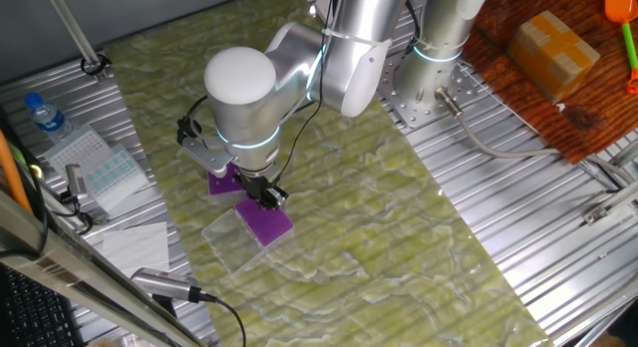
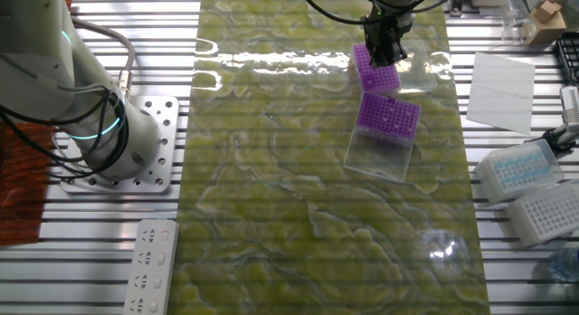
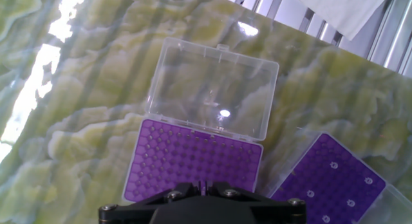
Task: Transfer all small pipette tips from one holder to another
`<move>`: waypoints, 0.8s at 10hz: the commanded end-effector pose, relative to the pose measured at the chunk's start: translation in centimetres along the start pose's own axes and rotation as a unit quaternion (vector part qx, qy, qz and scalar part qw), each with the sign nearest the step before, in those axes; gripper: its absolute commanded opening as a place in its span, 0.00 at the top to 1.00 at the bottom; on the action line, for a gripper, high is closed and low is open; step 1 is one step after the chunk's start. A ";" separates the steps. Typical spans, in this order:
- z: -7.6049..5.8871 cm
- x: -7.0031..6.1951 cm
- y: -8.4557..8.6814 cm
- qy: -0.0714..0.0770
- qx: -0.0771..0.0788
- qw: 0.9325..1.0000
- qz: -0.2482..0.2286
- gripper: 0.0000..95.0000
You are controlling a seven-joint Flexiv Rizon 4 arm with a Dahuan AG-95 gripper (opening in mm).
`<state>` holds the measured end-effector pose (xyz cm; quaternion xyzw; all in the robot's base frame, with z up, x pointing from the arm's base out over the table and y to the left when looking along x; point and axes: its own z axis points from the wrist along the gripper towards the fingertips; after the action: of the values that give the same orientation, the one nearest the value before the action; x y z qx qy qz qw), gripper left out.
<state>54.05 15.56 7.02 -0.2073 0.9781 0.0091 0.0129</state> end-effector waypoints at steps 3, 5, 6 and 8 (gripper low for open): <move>0.9 0.3 -0.1 -0.009 0.002 1.000 -0.008 1.00; 0.9 0.4 -0.1 -0.007 0.004 1.000 -0.021 0.60; 0.9 0.5 -0.2 -0.007 0.004 1.000 -0.025 0.60; 0.4 0.7 -0.9 -0.006 0.003 0.999 -0.038 0.60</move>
<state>53.86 14.39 6.58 -0.2424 0.9699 0.0065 0.0206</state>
